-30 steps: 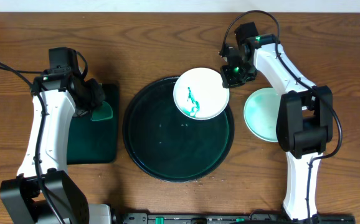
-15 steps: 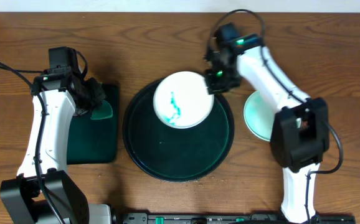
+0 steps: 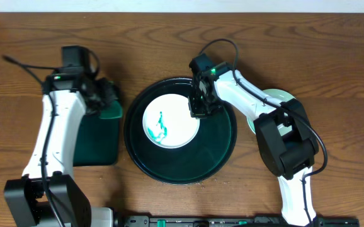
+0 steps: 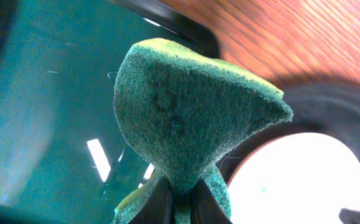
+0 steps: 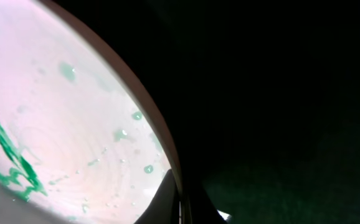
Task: Clean dirty plates on tray and stack at the side
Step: 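Bring left gripper with sponge over the gripped plate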
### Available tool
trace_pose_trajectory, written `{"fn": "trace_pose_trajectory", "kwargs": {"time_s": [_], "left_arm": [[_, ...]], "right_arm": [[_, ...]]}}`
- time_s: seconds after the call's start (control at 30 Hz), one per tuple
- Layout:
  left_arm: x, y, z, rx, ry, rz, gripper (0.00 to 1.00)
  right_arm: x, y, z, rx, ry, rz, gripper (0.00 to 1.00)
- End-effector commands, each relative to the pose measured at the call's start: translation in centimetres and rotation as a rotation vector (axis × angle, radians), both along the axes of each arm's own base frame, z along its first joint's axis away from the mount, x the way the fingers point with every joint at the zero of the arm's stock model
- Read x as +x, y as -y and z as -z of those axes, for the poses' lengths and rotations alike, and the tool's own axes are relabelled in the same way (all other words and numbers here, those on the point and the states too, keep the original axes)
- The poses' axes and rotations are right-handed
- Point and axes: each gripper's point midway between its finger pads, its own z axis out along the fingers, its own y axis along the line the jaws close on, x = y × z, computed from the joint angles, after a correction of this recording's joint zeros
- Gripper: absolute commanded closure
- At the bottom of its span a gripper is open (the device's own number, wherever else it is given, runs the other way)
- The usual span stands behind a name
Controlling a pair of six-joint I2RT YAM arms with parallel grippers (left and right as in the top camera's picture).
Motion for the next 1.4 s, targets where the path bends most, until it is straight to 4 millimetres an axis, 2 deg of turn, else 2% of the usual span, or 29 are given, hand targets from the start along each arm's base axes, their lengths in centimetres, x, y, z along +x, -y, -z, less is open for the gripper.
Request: {"fn": "trace_pose_trajectory", "kwargs": {"time_s": [0.0,0.17,0.6,0.73,1.03,1.1,1.2,1.27,1.37], "left_arm": [[0.2,2.7,-0.2,-0.005,0.004,0.039,0.93],[-0.1,6.1,0.5,-0.029,-0.021,0.061,0.93],[-2.5,13.8,6.7,-0.070,-0.231,0.182,0.93],[-3.1,14.6,8.3,-0.056,-0.278,0.192,0.93],[-4.0,14.3,12.1,-0.030,-0.391,0.160,0.93],[-4.1,15.0,12.3,-0.064,-0.394,0.204,0.93],[-3.9,19.3,11.2,-0.286,-0.330,0.471,0.93],[-3.8,21.6,10.1,-0.417,-0.283,0.577,0.93],[-3.2,22.5,9.6,-0.458,-0.239,0.606,0.93]], "right_arm": [[-0.3,0.9,1.2,-0.036,-0.035,0.077,0.99],[0.0,1.0,1.3,-0.044,-0.025,0.097,0.99],[0.1,1.3,1.4,-0.049,-0.026,0.111,0.99],[0.1,1.3,1.4,-0.049,-0.026,0.111,0.99],[0.1,1.3,1.4,-0.050,-0.027,0.111,0.99],[0.1,1.3,1.4,-0.050,-0.027,0.111,0.99],[0.1,1.3,1.4,-0.050,-0.026,0.111,0.99],[0.1,1.3,1.4,-0.050,-0.026,0.111,0.99],[0.1,1.3,1.4,-0.050,-0.027,0.111,0.99]]}}
